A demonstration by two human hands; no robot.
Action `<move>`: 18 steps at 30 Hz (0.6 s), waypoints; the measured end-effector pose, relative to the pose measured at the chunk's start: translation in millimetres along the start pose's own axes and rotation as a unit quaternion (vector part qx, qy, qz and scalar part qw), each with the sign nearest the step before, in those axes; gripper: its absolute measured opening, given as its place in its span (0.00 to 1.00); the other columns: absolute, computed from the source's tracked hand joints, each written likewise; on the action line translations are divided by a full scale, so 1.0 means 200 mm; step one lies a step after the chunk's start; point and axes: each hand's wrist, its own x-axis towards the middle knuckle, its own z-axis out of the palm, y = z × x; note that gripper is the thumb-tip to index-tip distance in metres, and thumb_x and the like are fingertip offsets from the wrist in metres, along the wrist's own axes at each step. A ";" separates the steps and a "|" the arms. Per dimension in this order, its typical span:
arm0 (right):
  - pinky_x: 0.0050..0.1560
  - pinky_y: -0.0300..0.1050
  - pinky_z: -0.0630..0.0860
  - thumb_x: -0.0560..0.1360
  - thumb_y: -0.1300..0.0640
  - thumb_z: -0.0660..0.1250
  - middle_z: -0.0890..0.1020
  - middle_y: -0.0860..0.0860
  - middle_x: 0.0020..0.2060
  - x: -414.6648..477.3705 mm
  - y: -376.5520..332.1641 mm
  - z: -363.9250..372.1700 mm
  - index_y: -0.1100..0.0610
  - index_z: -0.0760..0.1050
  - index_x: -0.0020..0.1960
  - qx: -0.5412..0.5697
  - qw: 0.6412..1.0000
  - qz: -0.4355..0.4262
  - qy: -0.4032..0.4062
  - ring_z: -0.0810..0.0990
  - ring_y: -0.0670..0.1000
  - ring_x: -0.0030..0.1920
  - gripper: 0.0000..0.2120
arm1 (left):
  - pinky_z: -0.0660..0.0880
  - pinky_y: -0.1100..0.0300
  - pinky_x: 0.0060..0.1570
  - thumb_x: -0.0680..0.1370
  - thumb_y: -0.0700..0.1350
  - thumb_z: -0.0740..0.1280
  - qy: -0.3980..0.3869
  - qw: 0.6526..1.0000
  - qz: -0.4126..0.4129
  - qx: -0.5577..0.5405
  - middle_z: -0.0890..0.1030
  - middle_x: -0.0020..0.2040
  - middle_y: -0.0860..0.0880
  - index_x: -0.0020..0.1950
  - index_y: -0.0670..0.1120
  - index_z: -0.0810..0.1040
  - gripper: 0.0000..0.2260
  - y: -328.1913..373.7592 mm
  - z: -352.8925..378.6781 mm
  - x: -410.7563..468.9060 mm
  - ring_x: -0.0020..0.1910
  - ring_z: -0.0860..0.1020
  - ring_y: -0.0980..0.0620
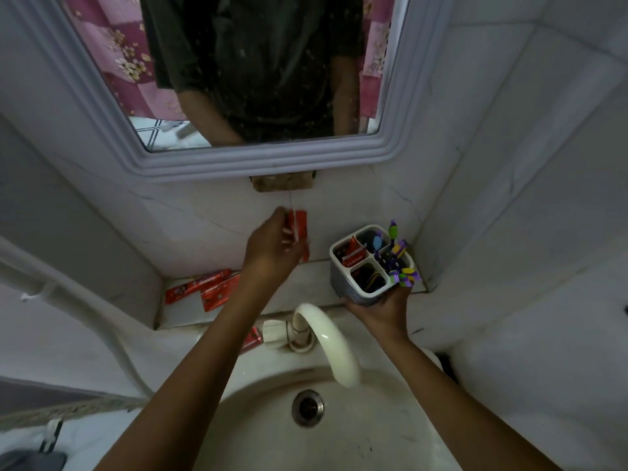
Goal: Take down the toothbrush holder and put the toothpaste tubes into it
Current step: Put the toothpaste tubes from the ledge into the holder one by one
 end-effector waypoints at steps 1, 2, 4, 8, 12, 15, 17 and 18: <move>0.64 0.33 0.77 0.54 0.54 0.88 0.80 0.47 0.64 0.00 0.01 0.00 0.58 0.63 0.75 -0.001 1.000 0.004 0.000 0.79 0.35 0.64 0.57 | 0.78 0.64 0.47 0.73 0.43 0.72 0.006 0.999 0.008 -0.049 0.81 0.50 0.53 0.59 0.47 0.73 0.17 0.10 -0.01 0.02 0.45 0.81 0.58; 0.65 0.41 0.79 0.54 0.56 0.89 0.81 0.48 0.64 0.01 0.02 0.00 0.59 0.64 0.75 -0.002 1.000 0.008 -0.001 0.81 0.40 0.64 0.56 | 0.78 0.63 0.48 0.72 0.42 0.73 0.006 0.996 0.014 -0.093 0.81 0.50 0.53 0.59 0.48 0.73 0.17 0.18 -0.01 0.04 0.46 0.81 0.57; 0.64 0.52 0.82 0.54 0.57 0.88 0.82 0.53 0.63 0.01 0.02 0.00 0.61 0.66 0.73 -0.006 1.000 0.024 -0.010 0.83 0.46 0.61 0.53 | 0.81 0.56 0.52 0.71 0.40 0.74 -0.015 0.989 0.021 -0.149 0.83 0.51 0.49 0.57 0.48 0.74 0.17 0.28 0.05 0.12 0.50 0.82 0.53; 0.63 0.51 0.83 0.53 0.55 0.87 0.82 0.53 0.62 0.00 0.00 0.00 0.62 0.65 0.72 0.007 0.999 0.034 0.000 0.84 0.47 0.62 0.54 | 0.81 0.48 0.54 0.69 0.39 0.74 -0.091 0.989 0.031 -0.114 0.84 0.50 0.45 0.54 0.44 0.76 0.15 0.32 0.25 0.21 0.48 0.83 0.49; 0.59 0.60 0.84 0.58 0.55 0.87 0.83 0.57 0.56 -0.01 0.02 -0.02 0.66 0.71 0.68 -0.061 0.997 0.039 -0.023 0.85 0.53 0.54 0.44 | 0.79 0.54 0.52 0.71 0.41 0.72 -0.097 0.992 0.058 -0.047 0.86 0.47 0.44 0.48 0.43 0.82 0.07 0.27 0.37 0.25 0.47 0.83 0.47; 0.65 0.56 0.82 0.52 0.54 0.88 0.80 0.55 0.65 0.02 0.01 -0.01 0.59 0.63 0.73 -0.014 0.999 0.037 0.003 0.83 0.51 0.64 0.56 | 0.80 0.54 0.53 0.72 0.37 0.70 -0.095 0.992 0.042 -0.072 0.86 0.47 0.44 0.48 0.43 0.84 0.06 0.23 0.37 0.27 0.47 0.84 0.48; 0.66 0.51 0.81 0.51 0.54 0.88 0.80 0.54 0.66 0.02 0.03 -0.01 0.58 0.62 0.74 -0.005 1.000 0.023 -0.001 0.82 0.49 0.66 0.57 | 0.80 0.53 0.55 0.72 0.38 0.71 -0.096 0.990 0.030 -0.098 0.86 0.48 0.44 0.48 0.43 0.84 0.06 0.19 0.31 0.26 0.47 0.84 0.48; 0.66 0.50 0.81 0.52 0.54 0.88 0.81 0.54 0.65 0.02 0.02 -0.01 0.59 0.63 0.73 -0.008 1.000 0.023 -0.002 0.83 0.48 0.64 0.56 | 0.80 0.53 0.56 0.73 0.38 0.72 -0.098 0.989 0.023 -0.111 0.86 0.49 0.44 0.49 0.43 0.84 0.06 0.16 0.27 0.24 0.48 0.84 0.47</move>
